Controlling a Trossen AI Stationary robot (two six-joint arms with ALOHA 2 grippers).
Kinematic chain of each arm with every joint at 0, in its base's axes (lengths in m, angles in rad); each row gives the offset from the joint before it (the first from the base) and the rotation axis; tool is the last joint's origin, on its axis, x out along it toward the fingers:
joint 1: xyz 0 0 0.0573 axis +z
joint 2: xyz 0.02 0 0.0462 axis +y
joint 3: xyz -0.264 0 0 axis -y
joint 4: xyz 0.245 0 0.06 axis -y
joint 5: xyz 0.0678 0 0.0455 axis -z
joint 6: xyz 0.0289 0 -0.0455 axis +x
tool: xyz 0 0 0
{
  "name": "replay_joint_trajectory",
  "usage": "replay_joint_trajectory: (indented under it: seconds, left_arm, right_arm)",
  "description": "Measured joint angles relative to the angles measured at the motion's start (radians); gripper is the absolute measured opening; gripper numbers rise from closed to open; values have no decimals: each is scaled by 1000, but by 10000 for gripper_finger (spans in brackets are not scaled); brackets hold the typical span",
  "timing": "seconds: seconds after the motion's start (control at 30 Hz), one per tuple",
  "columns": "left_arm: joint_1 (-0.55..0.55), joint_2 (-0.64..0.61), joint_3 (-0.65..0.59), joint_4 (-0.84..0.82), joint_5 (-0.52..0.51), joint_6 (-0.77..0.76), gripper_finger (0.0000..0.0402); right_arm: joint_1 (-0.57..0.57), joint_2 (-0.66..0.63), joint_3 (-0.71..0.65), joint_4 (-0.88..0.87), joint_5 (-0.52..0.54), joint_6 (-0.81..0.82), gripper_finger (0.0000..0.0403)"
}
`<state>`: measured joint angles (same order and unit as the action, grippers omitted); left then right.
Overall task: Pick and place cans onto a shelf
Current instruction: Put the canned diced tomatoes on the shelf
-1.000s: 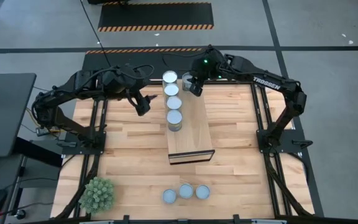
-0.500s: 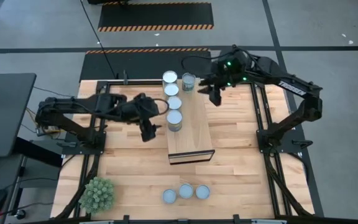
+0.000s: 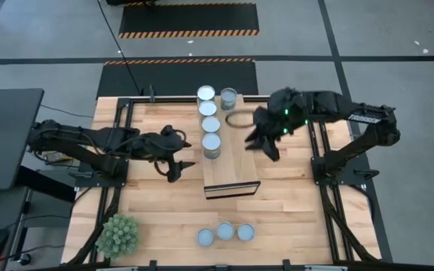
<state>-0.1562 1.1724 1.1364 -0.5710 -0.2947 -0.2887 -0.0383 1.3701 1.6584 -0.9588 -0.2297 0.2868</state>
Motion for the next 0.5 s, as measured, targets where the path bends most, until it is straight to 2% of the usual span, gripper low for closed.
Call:
replay_joint_trajectory:
  seconds: [0.1,0.23,0.4,0.5]
  left_arm:
    - [-4,-33,-62,119,3,-49,322]
    - [-37,-66,-121,259,3,-125,322]
    - [-96,-71,-171,369,-75,-209,322]
    - [-130,-71,-215,492,-125,-286,322]
  right_arm:
    - [74,3,-32,3,2,115,150]
    - [170,4,-74,81,77,148,152]
    - [299,5,-100,180,180,139,152]
    - [401,5,-112,188,254,168,151]
